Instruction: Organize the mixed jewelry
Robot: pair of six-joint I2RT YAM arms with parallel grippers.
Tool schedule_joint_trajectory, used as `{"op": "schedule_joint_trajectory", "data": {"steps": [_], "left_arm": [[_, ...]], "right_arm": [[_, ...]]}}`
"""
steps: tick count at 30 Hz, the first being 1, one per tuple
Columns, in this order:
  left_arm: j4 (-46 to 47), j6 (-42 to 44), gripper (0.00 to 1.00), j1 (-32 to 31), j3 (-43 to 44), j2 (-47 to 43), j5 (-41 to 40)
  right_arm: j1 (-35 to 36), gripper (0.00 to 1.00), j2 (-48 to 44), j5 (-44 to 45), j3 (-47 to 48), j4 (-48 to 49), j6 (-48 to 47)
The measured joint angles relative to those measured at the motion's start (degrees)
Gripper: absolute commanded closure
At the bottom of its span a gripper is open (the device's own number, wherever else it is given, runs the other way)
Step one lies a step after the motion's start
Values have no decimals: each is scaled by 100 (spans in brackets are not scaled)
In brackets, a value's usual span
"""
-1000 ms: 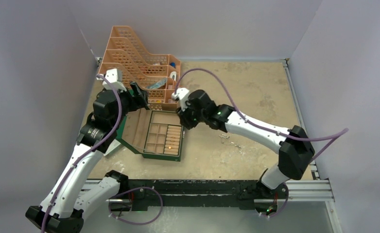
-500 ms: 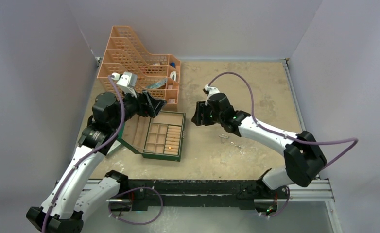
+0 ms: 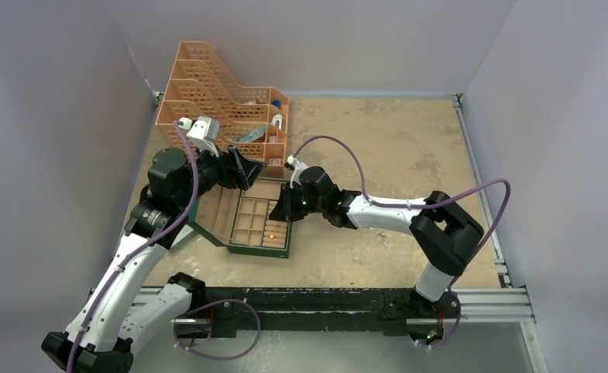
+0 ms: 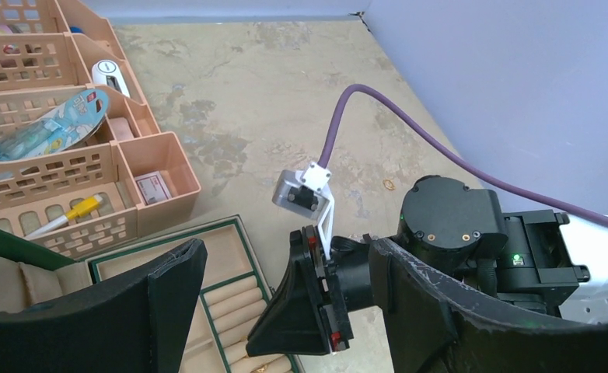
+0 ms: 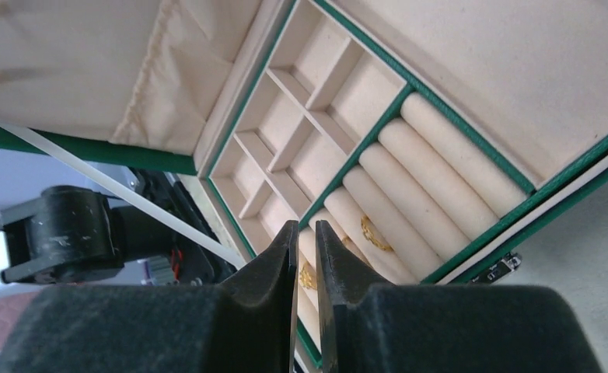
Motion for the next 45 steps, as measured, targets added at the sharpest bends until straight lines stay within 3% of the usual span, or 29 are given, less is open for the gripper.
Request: {"op": "schedule_joint_trajectory", "data": {"steps": [35,40,45], "left_arm": [[-146,-9,25,0,0,138,-258],[-146,-9,25,0,0,162,-273],[-146,-9,25,0,2,162,-280]], "right_arm": [[-35,84,446,70,4,229,203],[-35,77,442,22,31,221,199],[-35,54,260,11,96,111,201]]}}
